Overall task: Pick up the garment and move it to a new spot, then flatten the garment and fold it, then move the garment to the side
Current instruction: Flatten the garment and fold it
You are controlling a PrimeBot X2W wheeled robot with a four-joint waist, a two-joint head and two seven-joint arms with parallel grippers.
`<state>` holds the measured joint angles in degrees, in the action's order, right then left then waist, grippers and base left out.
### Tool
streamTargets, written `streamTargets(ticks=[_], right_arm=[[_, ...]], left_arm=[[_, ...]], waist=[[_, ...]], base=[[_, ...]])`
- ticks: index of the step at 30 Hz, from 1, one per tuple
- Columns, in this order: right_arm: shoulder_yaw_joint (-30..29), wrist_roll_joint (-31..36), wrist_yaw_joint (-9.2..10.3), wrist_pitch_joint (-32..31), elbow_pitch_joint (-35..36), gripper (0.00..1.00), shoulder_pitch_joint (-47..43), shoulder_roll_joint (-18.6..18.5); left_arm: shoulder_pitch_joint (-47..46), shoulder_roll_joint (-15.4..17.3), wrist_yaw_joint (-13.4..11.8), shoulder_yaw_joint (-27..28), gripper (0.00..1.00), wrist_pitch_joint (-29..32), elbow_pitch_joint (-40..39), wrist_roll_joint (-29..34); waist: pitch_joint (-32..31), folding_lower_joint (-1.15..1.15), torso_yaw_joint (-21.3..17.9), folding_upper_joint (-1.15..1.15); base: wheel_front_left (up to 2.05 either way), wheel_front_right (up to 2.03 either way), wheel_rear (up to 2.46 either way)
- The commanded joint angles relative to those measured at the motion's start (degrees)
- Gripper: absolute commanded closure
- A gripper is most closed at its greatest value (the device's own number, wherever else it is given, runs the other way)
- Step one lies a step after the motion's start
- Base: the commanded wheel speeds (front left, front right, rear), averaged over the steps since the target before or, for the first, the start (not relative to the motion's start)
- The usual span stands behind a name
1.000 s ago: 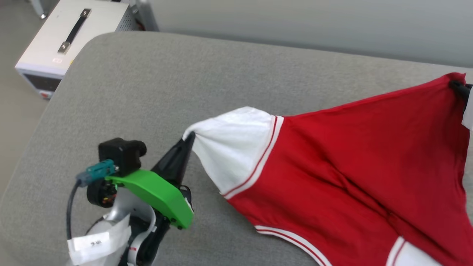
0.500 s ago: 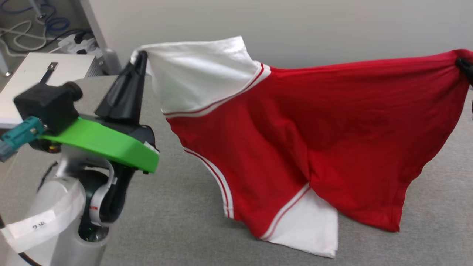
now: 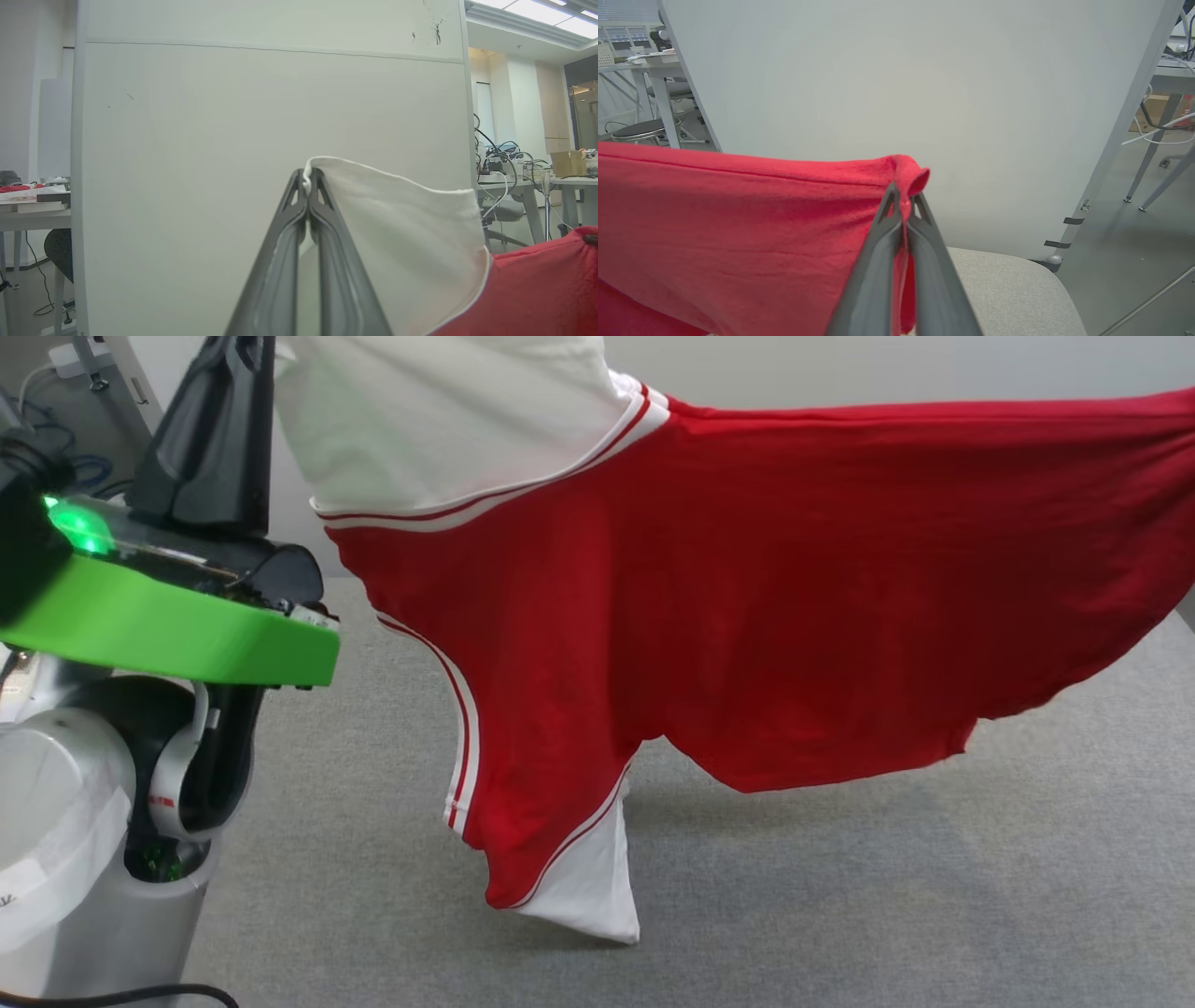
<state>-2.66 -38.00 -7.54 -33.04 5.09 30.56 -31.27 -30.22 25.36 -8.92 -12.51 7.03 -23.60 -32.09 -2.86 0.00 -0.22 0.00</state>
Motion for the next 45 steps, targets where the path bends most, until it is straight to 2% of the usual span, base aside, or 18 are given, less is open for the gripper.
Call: streamTargets(ticks=[1, 13, 17, 25, 29, 34, 45], right_arm=[[-0.75, 0.22, 0.05, -0.01, 1.03, 1.00, -1.04, 0.40], [-4.73, 0.57, 0.05, 1.95, 4.34, 1.00, -0.79, 0.62], [-5.43, 1.33, 0.05, 4.15, 4.43, 1.00, 1.52, 0.34], [-5.01, 0.84, 0.05, 5.02, 0.80, 1.00, 11.65, 0.75], [-3.54, 2.47, 0.05, 5.96, -2.50, 1.00, 20.35, 0.39], [-0.50, 5.72, 0.05, 9.34, -10.29, 1.00, 33.61, 1.79], [3.89, 13.77, 0.05, 22.22, -31.67, 1.00, 57.94, 7.52]], left_arm=[[-1.57, 0.55, 0.15, 0.47, 1.00, -0.39, -0.40, 0.79], [-7.46, 4.84, 2.35, 0.61, 1.00, 3.31, -0.46, 1.88], [-11.80, 6.83, 3.70, 0.69, 1.00, 5.49, -0.69, 2.23], [-25.97, 10.78, 8.83, 1.02, 1.00, 9.67, 4.12, 1.44], [-36.43, 11.88, 11.70, 0.82, 1.00, 9.19, 9.86, 2.75], [-50.33, 11.16, 13.95, -0.97, 1.00, 5.27, 20.12, 6.03], [-77.94, 9.27, 16.04, -9.13, 1.00, -6.47, 46.94, 15.83]], waist=[[0.03, 0.00, -0.25, 0.00], [4.42, 0.00, -0.65, 0.00], [8.90, 0.00, -0.77, 0.00], [20.96, 0.00, -1.34, 0.00], [27.44, 0.00, -1.62, 0.00], [34.36, 0.00, -2.45, 0.00], [43.89, 0.00, -3.74, 0.00]], base=[[0.00, 0.00, 0.00], [0.00, 0.00, 0.00], [0.00, 0.00, 0.00], [0.00, 0.00, 0.00], [0.00, 0.00, 0.00], [0.00, 0.00, 0.00], [0.00, 0.00, 0.00]])
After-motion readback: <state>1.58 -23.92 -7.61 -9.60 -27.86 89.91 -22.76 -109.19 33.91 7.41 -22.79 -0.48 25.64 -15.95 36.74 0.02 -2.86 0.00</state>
